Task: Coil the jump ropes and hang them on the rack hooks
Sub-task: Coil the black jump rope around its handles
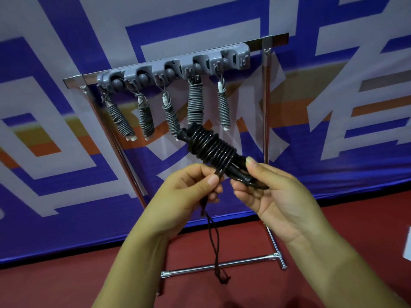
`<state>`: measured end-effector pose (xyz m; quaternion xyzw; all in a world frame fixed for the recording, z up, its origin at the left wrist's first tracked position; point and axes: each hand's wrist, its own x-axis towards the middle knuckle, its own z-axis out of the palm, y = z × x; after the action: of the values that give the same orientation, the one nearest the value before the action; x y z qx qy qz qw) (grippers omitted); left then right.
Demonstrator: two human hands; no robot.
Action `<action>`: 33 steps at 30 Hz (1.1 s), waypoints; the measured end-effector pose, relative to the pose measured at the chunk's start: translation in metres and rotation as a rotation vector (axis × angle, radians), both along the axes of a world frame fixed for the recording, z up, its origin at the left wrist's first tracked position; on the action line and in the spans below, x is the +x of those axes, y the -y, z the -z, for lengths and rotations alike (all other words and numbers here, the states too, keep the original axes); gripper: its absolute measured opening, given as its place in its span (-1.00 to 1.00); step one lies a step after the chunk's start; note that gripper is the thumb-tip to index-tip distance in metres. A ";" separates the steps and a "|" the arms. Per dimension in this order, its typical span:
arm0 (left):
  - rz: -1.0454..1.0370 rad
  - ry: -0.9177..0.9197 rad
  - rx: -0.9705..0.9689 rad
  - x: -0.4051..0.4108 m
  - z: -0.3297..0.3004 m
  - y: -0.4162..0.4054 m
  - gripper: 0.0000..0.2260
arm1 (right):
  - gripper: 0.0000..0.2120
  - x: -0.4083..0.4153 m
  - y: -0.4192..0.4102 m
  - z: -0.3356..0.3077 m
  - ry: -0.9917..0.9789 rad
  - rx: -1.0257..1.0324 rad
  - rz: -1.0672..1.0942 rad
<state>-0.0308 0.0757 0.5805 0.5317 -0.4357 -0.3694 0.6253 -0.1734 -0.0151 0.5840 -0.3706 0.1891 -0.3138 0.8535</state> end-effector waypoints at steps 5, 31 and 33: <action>-0.055 0.063 -0.175 -0.001 0.004 0.005 -0.82 | -0.79 -0.008 0.001 -0.005 0.042 0.130 -0.139; 0.176 -0.238 -0.158 -0.010 -0.004 0.004 -0.65 | -0.88 -0.004 -0.007 0.021 -0.123 -0.825 0.375; 0.236 -0.321 -0.122 -0.007 -0.002 0.003 -0.59 | -0.90 -0.003 -0.005 0.023 -0.115 -0.798 0.375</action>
<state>-0.0374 0.0722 0.5820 0.3724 -0.4112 -0.4932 0.6701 -0.1761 -0.0100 0.5610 -0.6472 0.1644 -0.4906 0.5598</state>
